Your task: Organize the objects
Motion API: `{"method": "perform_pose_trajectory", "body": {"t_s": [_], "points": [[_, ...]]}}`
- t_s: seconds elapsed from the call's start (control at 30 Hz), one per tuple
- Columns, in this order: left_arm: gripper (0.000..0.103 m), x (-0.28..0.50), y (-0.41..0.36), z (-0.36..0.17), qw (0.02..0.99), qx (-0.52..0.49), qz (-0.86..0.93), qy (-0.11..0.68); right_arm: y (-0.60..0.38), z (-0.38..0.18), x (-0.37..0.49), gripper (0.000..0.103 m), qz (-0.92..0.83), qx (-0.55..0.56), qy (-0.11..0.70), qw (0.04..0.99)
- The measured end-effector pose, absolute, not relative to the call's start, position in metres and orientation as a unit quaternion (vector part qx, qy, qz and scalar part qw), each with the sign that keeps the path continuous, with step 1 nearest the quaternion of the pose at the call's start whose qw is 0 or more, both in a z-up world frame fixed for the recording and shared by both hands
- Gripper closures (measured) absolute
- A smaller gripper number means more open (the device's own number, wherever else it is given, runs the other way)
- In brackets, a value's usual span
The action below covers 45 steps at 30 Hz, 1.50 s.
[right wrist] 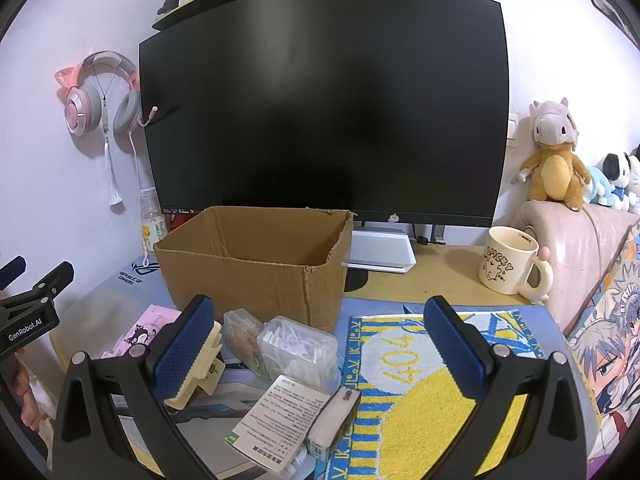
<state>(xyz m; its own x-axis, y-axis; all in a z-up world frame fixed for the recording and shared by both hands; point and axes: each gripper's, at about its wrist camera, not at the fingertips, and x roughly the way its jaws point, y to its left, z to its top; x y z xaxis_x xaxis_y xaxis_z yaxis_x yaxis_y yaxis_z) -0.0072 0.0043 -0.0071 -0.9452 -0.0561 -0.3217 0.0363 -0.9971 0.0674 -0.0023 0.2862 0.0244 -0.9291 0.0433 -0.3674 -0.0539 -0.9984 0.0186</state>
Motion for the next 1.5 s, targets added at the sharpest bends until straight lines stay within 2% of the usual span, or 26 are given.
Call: {"method": "perform_pose_trajectory", "body": {"t_s": [1.5], "points": [[0.0, -0.0091, 0.002, -0.0082, 0.03, 0.171, -0.984, -0.036, 0.2876, 0.0254, -0.0044, 0.0, 0.98, -0.193, 0.021, 0.03]]}}
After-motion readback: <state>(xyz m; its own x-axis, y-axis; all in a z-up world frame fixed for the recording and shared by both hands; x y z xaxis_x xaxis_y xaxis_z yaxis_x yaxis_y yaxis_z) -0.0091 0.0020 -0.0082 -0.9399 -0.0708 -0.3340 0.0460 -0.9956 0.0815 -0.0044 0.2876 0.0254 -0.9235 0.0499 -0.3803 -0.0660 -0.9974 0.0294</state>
